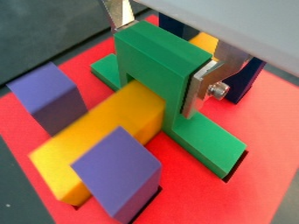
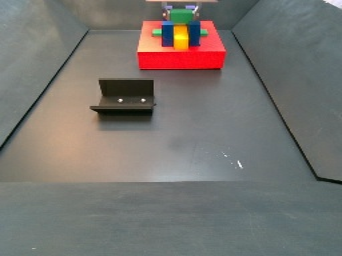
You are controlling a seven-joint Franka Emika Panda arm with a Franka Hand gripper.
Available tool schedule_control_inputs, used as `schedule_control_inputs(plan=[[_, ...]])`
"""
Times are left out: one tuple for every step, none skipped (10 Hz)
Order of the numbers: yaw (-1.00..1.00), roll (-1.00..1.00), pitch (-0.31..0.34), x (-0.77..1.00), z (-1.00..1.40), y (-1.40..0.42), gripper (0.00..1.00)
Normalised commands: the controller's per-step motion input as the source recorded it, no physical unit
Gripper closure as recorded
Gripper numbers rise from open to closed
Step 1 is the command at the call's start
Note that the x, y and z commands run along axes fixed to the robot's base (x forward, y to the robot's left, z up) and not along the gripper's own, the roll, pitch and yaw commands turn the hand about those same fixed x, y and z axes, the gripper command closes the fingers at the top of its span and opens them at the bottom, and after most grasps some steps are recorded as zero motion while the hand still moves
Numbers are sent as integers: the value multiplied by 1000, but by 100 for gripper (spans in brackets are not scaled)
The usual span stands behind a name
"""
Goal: Pick up the green object. Move up. Move to above the board. Insert the green object.
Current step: Insert the green object.
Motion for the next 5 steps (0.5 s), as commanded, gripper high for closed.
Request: schedule_control_inputs(plan=[[126, 71, -121, 94, -786, 0, 100], [111, 47, -116, 100, -809, 0, 100], [80, 64, -100, 100, -786, -20, 100], [0, 11, 0, 0, 0, 0, 100], [0, 0, 0, 0, 0, 0, 100]])
